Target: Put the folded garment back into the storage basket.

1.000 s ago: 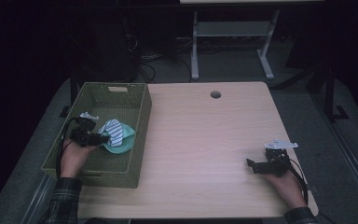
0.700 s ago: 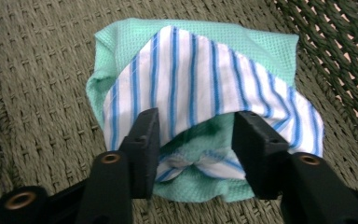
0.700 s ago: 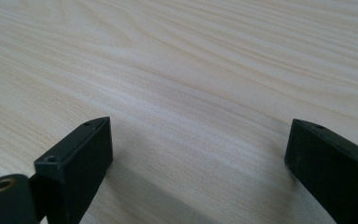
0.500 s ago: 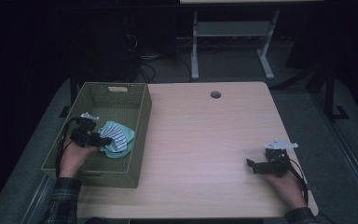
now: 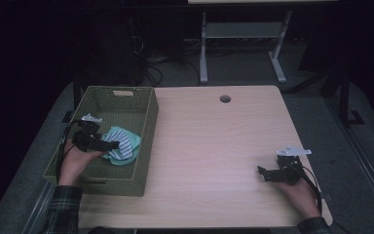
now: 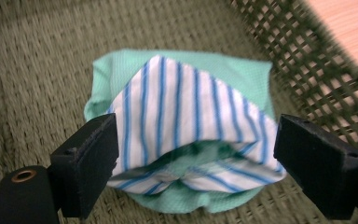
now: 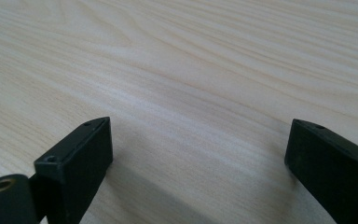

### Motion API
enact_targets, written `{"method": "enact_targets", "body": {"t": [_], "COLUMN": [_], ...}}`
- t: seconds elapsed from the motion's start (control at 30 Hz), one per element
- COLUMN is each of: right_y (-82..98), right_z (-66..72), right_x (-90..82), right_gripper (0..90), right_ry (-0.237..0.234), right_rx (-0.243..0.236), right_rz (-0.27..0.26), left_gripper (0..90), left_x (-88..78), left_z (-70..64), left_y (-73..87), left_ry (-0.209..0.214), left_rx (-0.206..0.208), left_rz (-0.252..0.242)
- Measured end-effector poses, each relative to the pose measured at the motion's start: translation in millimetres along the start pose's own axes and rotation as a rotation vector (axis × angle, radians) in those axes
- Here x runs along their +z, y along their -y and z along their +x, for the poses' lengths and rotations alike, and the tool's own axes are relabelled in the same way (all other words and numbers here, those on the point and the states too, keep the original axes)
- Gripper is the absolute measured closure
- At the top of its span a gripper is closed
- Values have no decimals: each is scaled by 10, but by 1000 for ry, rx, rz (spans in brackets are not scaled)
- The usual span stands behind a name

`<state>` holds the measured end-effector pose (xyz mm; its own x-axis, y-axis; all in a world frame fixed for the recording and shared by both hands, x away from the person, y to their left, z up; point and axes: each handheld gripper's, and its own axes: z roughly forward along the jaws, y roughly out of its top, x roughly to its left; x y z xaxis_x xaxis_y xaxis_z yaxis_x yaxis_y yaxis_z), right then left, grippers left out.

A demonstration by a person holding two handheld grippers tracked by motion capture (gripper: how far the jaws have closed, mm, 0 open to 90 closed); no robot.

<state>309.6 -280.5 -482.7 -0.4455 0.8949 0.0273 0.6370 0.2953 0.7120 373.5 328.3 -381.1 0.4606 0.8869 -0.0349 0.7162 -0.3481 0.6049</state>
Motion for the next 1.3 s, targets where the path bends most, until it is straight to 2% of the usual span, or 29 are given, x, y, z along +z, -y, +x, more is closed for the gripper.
{"method": "enact_targets", "body": {"t": [0.17,0.5,0.57,1.0,1.3], "right_y": [0,0,0,0,0], "right_z": [0,0,0,0,1], "right_x": [0,0,0,0,0], "right_gripper": [71,71,71,71,71], "right_ry": [0,0,0,0,0], "right_rx": [0,1,0,0,1], "right_rz": [0,0,0,0,0], "left_gripper": [134,134,135,136,137], "left_x": [-110,-254,-273,-290,-206], "left_z": [-111,-397,-472,-871,-1225], "left_y": [-74,-236,-269,-435,-538], "left_ry": [5,53,76,151,217], "left_rx": [10,29,35,109,160], "left_rz": [-42,-116,-129,-154,-163]}}
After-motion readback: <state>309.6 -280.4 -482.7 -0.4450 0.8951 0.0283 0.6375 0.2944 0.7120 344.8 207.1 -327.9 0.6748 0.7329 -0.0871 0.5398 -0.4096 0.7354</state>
